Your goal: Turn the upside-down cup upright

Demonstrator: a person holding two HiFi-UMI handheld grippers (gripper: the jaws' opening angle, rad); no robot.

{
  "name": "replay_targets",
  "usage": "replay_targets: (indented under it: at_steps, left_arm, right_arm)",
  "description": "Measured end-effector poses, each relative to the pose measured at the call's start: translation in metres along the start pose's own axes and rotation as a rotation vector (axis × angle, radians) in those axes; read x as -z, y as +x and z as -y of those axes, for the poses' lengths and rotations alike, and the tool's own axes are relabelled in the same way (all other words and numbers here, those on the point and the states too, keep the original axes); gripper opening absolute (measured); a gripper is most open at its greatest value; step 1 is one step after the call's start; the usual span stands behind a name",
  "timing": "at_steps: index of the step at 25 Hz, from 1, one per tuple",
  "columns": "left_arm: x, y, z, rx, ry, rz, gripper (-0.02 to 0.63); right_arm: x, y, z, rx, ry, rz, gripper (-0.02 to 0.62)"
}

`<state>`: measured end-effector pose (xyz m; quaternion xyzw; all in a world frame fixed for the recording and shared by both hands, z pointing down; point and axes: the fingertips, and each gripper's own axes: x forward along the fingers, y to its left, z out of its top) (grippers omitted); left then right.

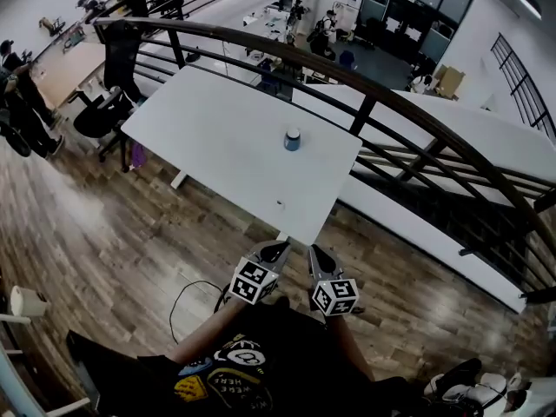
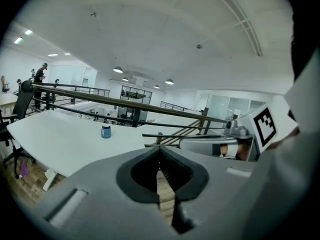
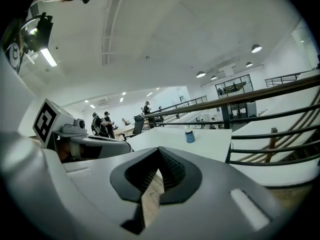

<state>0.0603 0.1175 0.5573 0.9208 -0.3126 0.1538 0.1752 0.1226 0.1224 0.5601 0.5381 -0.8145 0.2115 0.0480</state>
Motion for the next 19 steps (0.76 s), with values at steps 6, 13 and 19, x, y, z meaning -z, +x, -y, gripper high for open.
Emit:
replay_targets:
  at_steps: [6, 13, 19]
  left_arm:
    - [0.025, -0.017, 0.013, 0.053, 0.000, -0.032, 0.003]
    - [0.021, -0.023, 0.011, 0.053, -0.013, -0.032, 0.003]
    - [0.023, -0.020, 0.012, 0.056, -0.018, -0.042, 0.003]
  right_arm:
    - [0.025, -0.003, -0.028, -0.035, -0.009, -0.061, -0.002]
    - [0.021, -0.008, -0.034, -0.031, -0.015, -0.078, -0.002]
    - [0.019, -0.009, -0.034, -0.041, -0.022, -0.084, -0.002]
